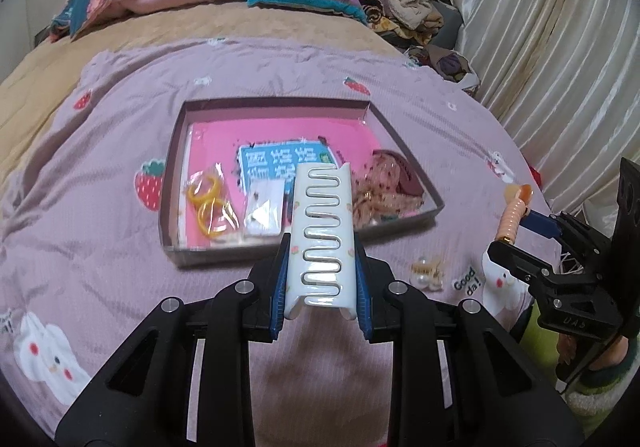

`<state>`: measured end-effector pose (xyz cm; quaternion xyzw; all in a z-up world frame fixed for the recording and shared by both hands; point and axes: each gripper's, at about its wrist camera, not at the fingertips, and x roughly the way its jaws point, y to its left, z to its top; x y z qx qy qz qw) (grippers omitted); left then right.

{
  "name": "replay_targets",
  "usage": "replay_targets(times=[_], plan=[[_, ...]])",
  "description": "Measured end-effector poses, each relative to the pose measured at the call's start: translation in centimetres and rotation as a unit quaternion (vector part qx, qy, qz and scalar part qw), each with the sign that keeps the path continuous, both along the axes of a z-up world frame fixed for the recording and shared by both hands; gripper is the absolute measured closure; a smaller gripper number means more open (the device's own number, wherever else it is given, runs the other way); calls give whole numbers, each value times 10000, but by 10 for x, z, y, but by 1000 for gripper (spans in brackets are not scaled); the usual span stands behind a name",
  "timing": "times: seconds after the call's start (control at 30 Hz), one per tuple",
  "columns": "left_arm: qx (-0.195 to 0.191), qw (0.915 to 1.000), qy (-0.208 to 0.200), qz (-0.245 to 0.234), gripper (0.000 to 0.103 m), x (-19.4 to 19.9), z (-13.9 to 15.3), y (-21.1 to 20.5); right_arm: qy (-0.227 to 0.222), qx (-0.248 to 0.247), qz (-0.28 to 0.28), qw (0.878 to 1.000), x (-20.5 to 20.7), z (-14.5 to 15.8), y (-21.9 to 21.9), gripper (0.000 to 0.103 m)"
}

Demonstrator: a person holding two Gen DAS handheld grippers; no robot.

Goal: Organize jewelry
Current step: 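Carry the white clip and orange coil tie into the tray and release both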

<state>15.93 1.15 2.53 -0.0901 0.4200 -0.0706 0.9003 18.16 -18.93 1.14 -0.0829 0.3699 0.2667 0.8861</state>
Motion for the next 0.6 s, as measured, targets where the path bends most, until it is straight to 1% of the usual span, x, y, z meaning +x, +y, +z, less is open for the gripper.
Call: replay_targets(times=[0.3,0.6], plan=[[56,10000,-76,7,83,25,9,5,-103,-23,-49,9999,21,12,6,34],[63,9998,39,164,83,55,3,20,-155,-108,-39,9998,50,20,20,34]])
